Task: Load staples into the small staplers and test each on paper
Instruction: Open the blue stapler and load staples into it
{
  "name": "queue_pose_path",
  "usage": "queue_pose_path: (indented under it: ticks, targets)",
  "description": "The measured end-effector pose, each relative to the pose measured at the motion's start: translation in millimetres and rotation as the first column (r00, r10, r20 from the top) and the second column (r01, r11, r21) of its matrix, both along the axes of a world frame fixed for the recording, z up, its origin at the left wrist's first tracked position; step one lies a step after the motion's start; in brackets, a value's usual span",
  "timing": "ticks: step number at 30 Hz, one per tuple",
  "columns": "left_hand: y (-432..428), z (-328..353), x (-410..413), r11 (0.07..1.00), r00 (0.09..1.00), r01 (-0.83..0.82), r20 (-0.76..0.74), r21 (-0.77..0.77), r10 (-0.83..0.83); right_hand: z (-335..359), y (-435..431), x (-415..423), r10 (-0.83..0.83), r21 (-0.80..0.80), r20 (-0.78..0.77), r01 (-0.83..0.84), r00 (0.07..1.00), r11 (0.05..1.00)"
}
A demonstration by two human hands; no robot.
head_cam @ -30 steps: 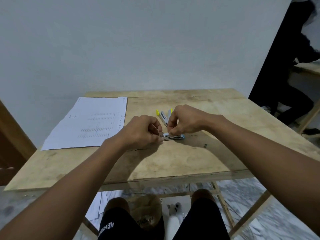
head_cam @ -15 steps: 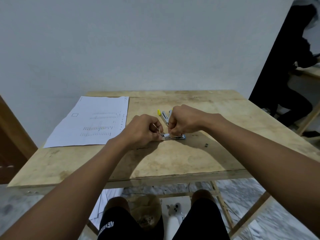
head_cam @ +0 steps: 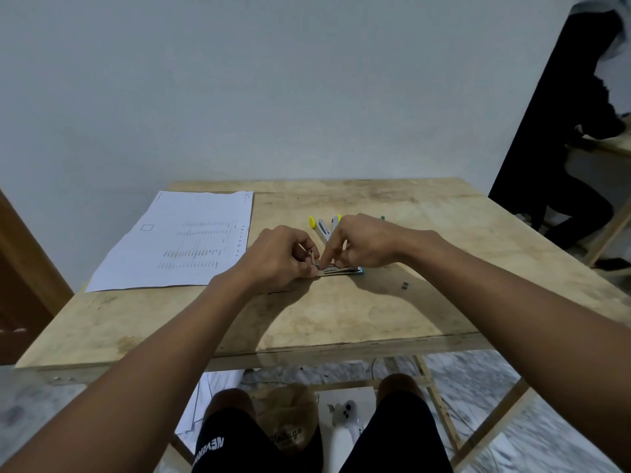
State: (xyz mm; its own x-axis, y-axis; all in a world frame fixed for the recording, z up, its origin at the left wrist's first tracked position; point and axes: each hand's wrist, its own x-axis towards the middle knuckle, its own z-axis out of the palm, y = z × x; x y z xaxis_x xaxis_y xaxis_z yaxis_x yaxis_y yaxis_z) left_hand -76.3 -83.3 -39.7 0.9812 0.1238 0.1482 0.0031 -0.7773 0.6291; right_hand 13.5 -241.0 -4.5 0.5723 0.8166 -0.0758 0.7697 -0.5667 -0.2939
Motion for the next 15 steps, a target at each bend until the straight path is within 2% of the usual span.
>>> queue_pose_path:
  ticks: [4, 10, 12, 15]
  targets:
    - [1.2, -2.2, 1.3, 1.000, 1.000, -0.003, -0.001, -0.024, 0.003, 0.5, -6.5, 2.0, 0.013, -0.033, 0.020, -0.013, 1.000, 0.999]
    - [1.9, -3.7, 2.5, 0.999, 1.000, -0.001, -0.008, -0.045, 0.001, 8.3, -28.8, 11.2, -0.066, -0.076, 0.065, 0.071, 0.996, 0.995]
    - [2.0, -3.9, 2.8, 1.000, 1.000, -0.002, -0.008, -0.024, 0.002, 6.9, -27.0, 8.9, -0.086, 0.028, 0.034, 0.085, 0.996, 0.996]
    - [1.8, -4.7, 2.3, 1.000, 1.000, -0.010, -0.005, -0.001, 0.010, 6.0, -13.2, -2.8, -0.091, 0.269, -0.035, 0.098, 0.995, 0.958]
